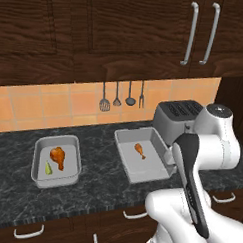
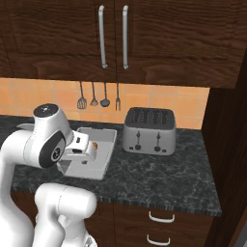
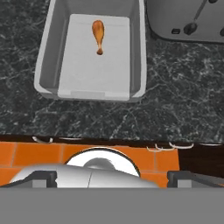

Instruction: Place one lemon wedge and one chicken drumstick in each tupperware on the nearby counter, to pack two identical lunches.

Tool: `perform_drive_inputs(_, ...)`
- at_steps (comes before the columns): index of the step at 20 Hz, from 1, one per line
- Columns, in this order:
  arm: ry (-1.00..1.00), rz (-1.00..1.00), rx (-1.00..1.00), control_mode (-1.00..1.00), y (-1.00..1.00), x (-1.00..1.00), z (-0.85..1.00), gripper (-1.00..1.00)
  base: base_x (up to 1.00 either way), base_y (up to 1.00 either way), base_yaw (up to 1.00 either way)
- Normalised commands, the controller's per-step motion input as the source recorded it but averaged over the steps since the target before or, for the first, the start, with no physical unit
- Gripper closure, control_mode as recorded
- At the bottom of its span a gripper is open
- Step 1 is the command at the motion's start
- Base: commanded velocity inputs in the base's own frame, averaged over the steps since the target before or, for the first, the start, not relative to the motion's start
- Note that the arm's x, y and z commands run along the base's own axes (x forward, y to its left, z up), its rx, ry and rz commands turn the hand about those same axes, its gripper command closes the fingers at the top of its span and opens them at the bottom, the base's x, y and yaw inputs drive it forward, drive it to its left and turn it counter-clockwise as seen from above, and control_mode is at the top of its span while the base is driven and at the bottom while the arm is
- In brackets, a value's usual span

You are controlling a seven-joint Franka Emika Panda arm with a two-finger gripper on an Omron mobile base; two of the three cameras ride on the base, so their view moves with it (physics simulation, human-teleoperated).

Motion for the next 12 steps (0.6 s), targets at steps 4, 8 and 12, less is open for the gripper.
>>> perform_drive_inputs(4, -0.1, 0.0, 0.0, -1.0, 0.0, -0.25, -0.08, -1.0, 0.0, 0.0, 0.0)
perform_drive_inputs(8, -0.05, 0.0, 0.0, 1.0, 0.0, -0.14, -0.04, -1.0, -0.28, -0.02, 0.0)
perform_drive_inputs(12, 0.0, 0.0, 0.0, 1.0, 0.0, 0.0, 0.0, -1.0, -0.96, -0.27, 0.0)
